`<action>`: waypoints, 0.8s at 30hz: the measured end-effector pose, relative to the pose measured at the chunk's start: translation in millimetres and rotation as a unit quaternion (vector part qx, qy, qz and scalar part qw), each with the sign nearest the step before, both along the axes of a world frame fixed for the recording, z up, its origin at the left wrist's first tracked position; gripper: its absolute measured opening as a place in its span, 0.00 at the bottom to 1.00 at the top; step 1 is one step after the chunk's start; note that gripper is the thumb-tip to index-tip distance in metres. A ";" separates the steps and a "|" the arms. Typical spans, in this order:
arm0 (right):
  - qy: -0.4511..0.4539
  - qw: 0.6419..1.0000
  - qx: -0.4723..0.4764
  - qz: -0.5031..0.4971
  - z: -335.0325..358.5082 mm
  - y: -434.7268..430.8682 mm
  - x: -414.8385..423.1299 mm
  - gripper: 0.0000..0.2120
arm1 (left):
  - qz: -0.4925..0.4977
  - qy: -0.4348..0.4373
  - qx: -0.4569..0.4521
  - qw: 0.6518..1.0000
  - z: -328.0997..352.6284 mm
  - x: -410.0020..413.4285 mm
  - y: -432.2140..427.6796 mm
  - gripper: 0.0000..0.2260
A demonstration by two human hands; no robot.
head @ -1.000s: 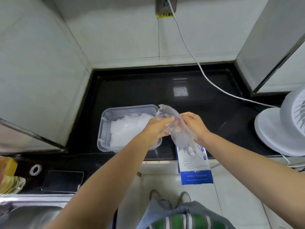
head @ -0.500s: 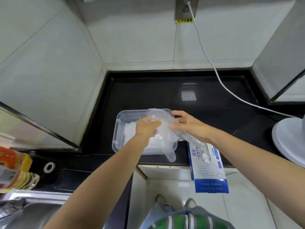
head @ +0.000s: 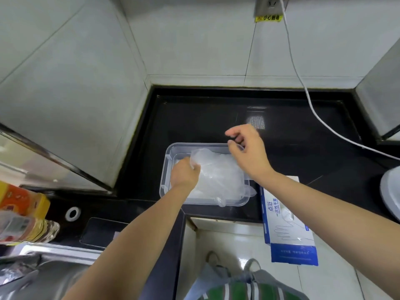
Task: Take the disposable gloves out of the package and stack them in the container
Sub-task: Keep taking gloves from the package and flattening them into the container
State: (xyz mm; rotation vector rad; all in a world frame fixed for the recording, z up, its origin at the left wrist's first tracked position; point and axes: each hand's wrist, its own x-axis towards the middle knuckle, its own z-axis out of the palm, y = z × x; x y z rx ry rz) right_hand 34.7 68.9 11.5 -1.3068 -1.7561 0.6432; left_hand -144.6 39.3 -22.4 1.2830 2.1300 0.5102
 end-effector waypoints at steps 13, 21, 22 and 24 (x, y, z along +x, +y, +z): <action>-0.305 0.865 -0.347 0.198 -60.0 -2.9 -46.5 0.28 | -0.249 0.307 0.093 0.914 -14.3 3.7 6.2 0.20; -0.338 0.845 -0.376 0.175 -80.2 3.9 -41.3 0.34 | -0.303 0.108 -0.197 0.926 -47.8 -3.6 14.2 0.38; -0.352 0.842 -0.371 0.173 -81.3 3.8 -40.0 0.36 | -0.306 0.106 -0.212 0.922 -50.4 -6.4 13.8 0.42; -0.371 0.827 -0.383 0.180 -84.7 1.6 -38.2 0.43 | -0.314 0.112 -0.228 0.915 -54.7 -8.7 12.6 0.47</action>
